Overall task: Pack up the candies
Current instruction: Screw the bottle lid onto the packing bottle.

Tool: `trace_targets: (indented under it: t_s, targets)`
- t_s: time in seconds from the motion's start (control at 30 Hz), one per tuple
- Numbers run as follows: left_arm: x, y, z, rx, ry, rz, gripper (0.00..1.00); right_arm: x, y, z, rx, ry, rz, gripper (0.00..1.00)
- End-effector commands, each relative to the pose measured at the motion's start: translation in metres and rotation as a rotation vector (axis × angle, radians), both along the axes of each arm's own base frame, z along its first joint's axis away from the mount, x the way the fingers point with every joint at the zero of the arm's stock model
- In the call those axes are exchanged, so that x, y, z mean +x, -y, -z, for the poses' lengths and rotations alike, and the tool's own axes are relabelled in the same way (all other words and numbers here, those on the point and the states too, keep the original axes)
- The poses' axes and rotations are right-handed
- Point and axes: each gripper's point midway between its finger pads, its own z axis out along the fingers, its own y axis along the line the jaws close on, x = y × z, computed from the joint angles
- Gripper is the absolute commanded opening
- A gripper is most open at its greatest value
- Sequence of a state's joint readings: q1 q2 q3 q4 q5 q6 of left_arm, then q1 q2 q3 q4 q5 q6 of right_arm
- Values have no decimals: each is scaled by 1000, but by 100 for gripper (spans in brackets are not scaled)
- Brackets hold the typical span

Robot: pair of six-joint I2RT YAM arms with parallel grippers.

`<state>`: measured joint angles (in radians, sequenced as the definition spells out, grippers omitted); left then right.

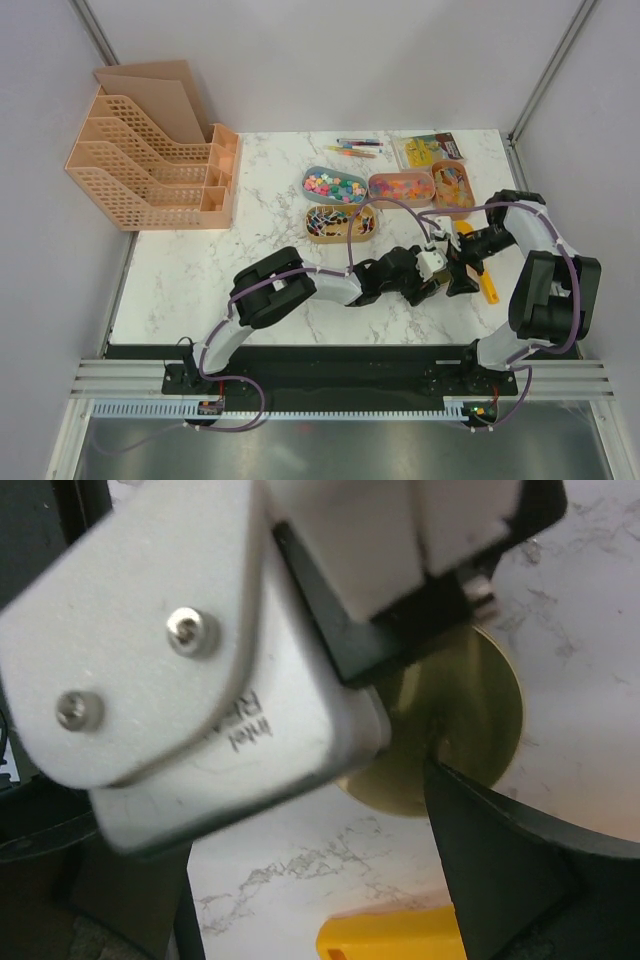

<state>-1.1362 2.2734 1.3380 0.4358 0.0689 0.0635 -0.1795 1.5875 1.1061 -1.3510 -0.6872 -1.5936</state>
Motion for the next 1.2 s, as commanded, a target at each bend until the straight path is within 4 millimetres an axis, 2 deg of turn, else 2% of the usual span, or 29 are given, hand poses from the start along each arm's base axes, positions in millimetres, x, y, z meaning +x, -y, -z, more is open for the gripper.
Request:
trace_targets:
  t_s: [0.0, 0.07, 0.17, 0.4, 0.67, 0.8, 1.03, 1.17]
  targets:
    - [-133, -241, 191, 959, -439, 92, 42, 14, 27, -13, -110, 46, 9, 98]
    - [-135, -241, 192, 958, -444, 97, 38, 20, 35, -21, -129, 92, -10, 98]
    - [-135, -243, 194, 965, -450, 102, 34, 24, 42, -20, -143, 104, -75, 98]
    - [-141, -244, 196, 964, -475, 126, 28, 42, 32, -14, -68, 70, -103, 98]
    - [-148, -249, 200, 966, -532, 162, 24, 13, 22, -8, -44, 134, -256, 98]
    - [-144, -254, 205, 982, -538, 155, 24, 1, 19, 5, -48, 119, -357, 98]
    - [-143, -258, 211, 1013, -538, 144, 23, 10, 6, 7, -17, 107, -374, 98]
    - [-143, -259, 211, 1018, -542, 141, 24, 15, 5, 8, -14, 99, -366, 98]
